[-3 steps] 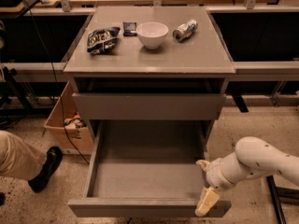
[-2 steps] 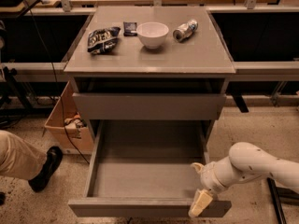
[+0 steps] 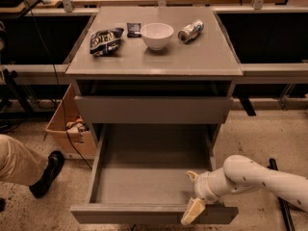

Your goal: Close middle drawer

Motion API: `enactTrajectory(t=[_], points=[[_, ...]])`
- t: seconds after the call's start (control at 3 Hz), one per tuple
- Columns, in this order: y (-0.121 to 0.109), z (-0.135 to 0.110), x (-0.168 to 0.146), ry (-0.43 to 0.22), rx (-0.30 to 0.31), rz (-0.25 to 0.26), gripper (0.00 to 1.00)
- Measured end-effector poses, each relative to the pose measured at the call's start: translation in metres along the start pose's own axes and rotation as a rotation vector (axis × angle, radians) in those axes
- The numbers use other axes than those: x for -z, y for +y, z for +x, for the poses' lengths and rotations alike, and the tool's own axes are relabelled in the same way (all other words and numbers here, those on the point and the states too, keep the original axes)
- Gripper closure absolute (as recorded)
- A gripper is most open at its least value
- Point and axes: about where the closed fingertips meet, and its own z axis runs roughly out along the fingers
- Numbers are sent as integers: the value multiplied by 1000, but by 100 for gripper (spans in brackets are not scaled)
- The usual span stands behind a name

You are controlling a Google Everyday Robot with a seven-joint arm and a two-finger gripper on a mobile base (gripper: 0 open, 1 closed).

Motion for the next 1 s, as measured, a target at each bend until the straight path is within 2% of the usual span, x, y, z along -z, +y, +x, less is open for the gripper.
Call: enactTrajectory(t=[0.33, 0.67, 1.0], points=[[-4, -8, -21, -35, 14, -2, 0], [-11, -24, -36, -64, 37, -1, 14], [-18, -43, -46, -92, 67, 4, 37]])
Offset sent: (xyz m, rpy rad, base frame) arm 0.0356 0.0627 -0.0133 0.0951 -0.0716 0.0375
